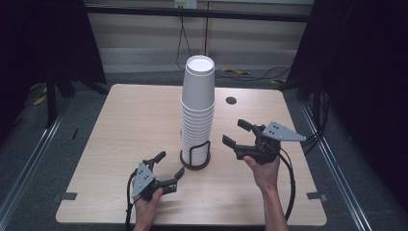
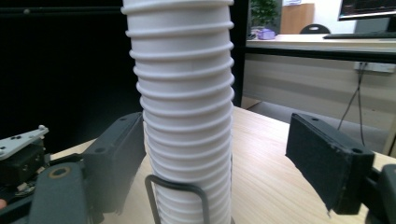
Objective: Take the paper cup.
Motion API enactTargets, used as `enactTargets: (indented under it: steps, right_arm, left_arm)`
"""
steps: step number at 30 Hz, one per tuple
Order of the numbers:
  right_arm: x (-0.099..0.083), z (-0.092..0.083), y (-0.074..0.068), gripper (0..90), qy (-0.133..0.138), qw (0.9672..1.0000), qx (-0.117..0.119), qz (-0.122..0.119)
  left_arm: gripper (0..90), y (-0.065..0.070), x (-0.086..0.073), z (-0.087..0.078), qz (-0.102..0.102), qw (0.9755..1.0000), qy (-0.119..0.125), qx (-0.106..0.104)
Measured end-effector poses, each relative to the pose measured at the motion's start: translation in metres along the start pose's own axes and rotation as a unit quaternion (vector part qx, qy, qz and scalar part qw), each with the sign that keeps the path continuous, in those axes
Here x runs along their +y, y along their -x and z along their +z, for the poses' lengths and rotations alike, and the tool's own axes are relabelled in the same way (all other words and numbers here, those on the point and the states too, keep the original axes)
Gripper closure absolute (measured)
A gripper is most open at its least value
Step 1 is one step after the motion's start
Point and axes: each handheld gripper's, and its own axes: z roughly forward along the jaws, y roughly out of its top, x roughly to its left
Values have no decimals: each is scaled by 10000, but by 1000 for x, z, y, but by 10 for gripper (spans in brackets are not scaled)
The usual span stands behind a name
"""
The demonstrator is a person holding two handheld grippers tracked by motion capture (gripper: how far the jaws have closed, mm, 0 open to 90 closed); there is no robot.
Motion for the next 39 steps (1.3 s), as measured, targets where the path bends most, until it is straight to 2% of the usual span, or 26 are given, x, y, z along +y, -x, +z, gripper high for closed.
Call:
enactTargets:
  steps: [8, 9, 17, 27, 30, 35, 39]
  right_arm:
    - [25, 10, 1, 198, -60, 9996, 251, -94]
    - [33, 14, 2, 198, -33, 9992, 399, -87]
    - [52, 23, 1, 198, -75, 9980, 611, -142]
    - [79, 26, 0, 187, -70, 9968, 748, -258]
    - [90, 31, -1, 171, -92, 9963, 759, -389]
    - [99, 38, 1, 171, -131, 9954, 845, -422]
    - [113, 44, 0, 170, -188, 9946, 910, -472]
  left_arm:
    - [157, 0, 0, 0, 2, 10000, -1, 0]
    - [157, 0, 0, 0, -1, 10000, 1, 1]
    - [157, 0, 0, 0, 13, 10000, -9, -17]
    - [157, 0, 0, 0, 10, 10000, -6, -18]
    - [158, 0, 0, 0, 10, 10000, -8, -18]
    - [157, 0, 0, 0, 3, 10000, -2, -15]
    - [157, 0, 0, 0, 10, 10000, -7, -20]
